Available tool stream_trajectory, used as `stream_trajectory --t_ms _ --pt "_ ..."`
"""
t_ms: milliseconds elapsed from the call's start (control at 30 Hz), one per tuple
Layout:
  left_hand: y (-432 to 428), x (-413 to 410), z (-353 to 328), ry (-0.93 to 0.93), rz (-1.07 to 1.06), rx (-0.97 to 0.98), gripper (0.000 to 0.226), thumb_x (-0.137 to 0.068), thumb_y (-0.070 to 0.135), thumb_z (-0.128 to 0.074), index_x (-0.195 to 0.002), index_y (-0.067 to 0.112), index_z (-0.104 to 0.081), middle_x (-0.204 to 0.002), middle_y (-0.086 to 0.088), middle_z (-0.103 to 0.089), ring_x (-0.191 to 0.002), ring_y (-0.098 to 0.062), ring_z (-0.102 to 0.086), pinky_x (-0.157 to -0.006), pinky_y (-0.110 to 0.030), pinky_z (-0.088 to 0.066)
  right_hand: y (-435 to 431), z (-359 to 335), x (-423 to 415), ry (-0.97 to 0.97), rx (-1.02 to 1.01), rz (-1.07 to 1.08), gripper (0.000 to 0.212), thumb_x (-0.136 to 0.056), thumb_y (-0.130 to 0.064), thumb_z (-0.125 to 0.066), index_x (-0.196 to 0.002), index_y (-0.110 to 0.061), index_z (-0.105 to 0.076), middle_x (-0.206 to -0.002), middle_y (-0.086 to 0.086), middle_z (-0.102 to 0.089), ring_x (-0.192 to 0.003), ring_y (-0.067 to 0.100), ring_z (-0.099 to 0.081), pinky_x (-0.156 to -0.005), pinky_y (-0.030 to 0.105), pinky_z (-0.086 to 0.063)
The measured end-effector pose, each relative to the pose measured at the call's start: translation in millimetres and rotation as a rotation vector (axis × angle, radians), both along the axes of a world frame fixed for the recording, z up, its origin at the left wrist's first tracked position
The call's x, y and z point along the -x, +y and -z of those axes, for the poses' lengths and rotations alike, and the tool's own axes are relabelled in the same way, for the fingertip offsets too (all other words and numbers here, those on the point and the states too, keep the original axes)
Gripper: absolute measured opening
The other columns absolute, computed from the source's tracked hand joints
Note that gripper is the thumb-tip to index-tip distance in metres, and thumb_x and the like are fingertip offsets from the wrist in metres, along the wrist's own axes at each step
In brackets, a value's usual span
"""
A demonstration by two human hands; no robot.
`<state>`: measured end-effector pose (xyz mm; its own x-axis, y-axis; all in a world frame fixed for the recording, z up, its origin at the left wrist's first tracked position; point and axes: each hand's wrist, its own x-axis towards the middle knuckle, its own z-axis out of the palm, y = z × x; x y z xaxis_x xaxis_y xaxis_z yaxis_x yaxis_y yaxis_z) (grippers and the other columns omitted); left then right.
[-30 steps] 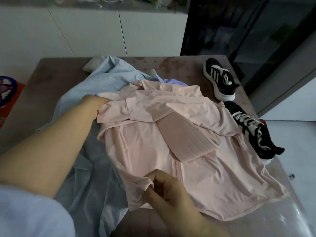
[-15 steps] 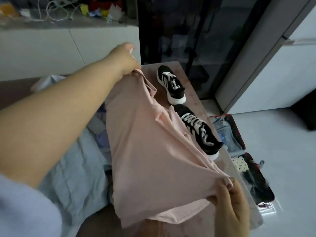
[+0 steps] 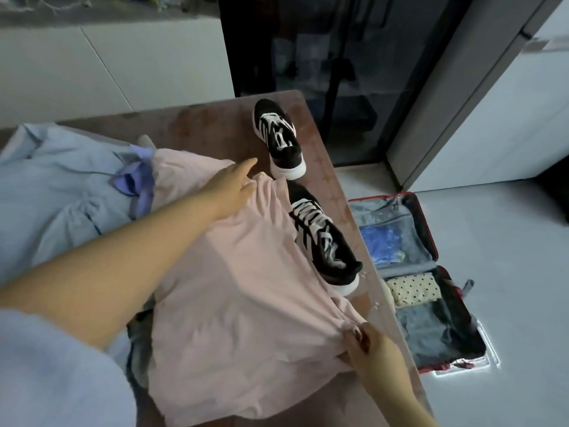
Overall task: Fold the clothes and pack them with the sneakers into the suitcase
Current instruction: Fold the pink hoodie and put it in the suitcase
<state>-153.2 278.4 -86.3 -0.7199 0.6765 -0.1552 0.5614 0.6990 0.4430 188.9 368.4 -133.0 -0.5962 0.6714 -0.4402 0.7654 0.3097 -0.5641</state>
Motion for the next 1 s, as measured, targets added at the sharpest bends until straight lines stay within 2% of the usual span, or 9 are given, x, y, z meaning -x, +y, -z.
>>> stream_trajectory --t_ms 100,200,333,433,500,567,733,833,1000 --pt "-42.5 14.0 -6.2 0.256 0.117 0.212 0.055 -0.096 0.031 -0.042 -0.146 0.018 -0.024 -0.150 -0.009 -0.032 -0.137 -0.027 -0.030 -0.112 -0.039 -0.020 2.2 -3.7 -4.8 -0.107 -0.089 -0.112 0.021 -0.091 -0.044 -0.047 -0.091 -0.026 -0.058 -0.057 -0.011 -0.056 -0.057 0.009 -0.055 -0.047 0.024 -0.034" --pt "-82.9 17.1 0.0 0.227 0.095 0.375 0.055 -0.098 0.041 -0.032 -0.148 0.025 -0.016 -0.156 -0.001 -0.017 -0.143 -0.022 -0.015 -0.114 -0.035 -0.007 3.9 -2.4 -3.4 -0.198 -0.221 -0.204 0.024 -0.092 -0.042 -0.046 -0.102 -0.022 -0.057 -0.088 0.003 -0.068 -0.083 0.028 -0.064 -0.055 0.030 -0.032" --pt "-108.7 4.8 17.1 0.358 0.066 0.190 0.066 -0.087 0.053 -0.018 -0.147 0.026 -0.022 -0.156 0.000 -0.016 -0.144 -0.025 -0.009 -0.111 -0.029 0.011 6.2 -11.2 10.7 -0.269 -0.238 -0.247 0.032 -0.084 -0.036 -0.058 -0.109 -0.019 -0.048 -0.091 0.001 -0.061 -0.087 0.032 -0.062 -0.058 0.030 -0.034" --pt "-107.6 17.7 14.2 0.410 -0.131 -0.002 0.063 -0.089 0.042 -0.031 -0.147 0.018 -0.024 -0.154 -0.006 -0.022 -0.143 -0.027 -0.016 -0.114 -0.045 0.000 7.4 -25.0 26.5 -0.059 -0.401 -0.517 0.044 -0.068 -0.022 -0.074 -0.106 -0.021 -0.053 -0.087 -0.004 -0.051 -0.076 0.026 -0.060 -0.058 0.026 -0.034" --pt "-106.1 33.7 9.7 0.372 -0.280 -0.069 0.064 -0.091 0.030 -0.047 -0.146 0.011 -0.022 -0.152 -0.014 -0.024 -0.141 -0.032 -0.020 -0.113 -0.046 -0.011 4.5 -35.5 50.4 -0.166 -0.357 -0.786 0.023 -0.077 -0.027 -0.064 -0.096 -0.036 -0.053 -0.089 -0.006 -0.054 -0.080 0.021 -0.059 -0.059 0.026 -0.036" --pt "-104.8 52.4 5.9 0.253 -0.436 -0.130 0.070 -0.090 0.027 -0.057 -0.146 0.007 -0.020 -0.149 -0.019 -0.025 -0.138 -0.034 -0.024 -0.112 -0.042 -0.018 7.6 -49.2 82.0 -0.247 -0.261 -0.892 0.012 -0.087 -0.026 -0.051 -0.076 -0.030 -0.050 -0.080 -0.008 -0.055 -0.075 0.017 -0.058 -0.060 0.027 -0.041" --pt "-102.2 91.8 2.3 -0.156 -0.598 -0.254 0.055 -0.085 0.026 -0.066 -0.129 0.001 -0.043 -0.125 -0.020 -0.053 -0.112 -0.029 -0.053 -0.093 -0.033 -0.039 22.0 -96.1 205.1 0.255 -0.314 -0.845 0.014 -0.084 -0.015 -0.059 -0.096 -0.016 -0.067 -0.083 -0.007 -0.057 -0.074 0.015 -0.058 -0.065 0.024 -0.040" --pt "-102.0 103.7 1.7 -0.111 -0.507 -0.182 0.037 -0.083 0.030 -0.067 -0.108 0.004 -0.059 -0.106 -0.018 -0.061 -0.094 -0.024 -0.056 -0.080 -0.031 -0.041 32.1 -92.9 291.6 0.232 -0.304 -0.889 0.037 -0.082 -0.021 -0.066 -0.118 -0.012 -0.058 -0.115 0.003 -0.058 -0.098 0.016 -0.057 -0.077 0.018 -0.037" --pt "-98.6 113.1 -8.6 -0.118 -0.352 0.219 0.047 -0.079 0.051 -0.064 -0.087 0.005 -0.056 -0.079 -0.010 -0.053 -0.081 -0.028 -0.049 -0.068 -0.030 -0.033 39.3 -38.5 373.5 0.008 -0.116 -0.889 0.092 -0.074 -0.041 -0.075 -0.145 -0.012 -0.023 -0.143 0.008 -0.040 -0.127 0.024 -0.043 -0.103 0.029 -0.034"
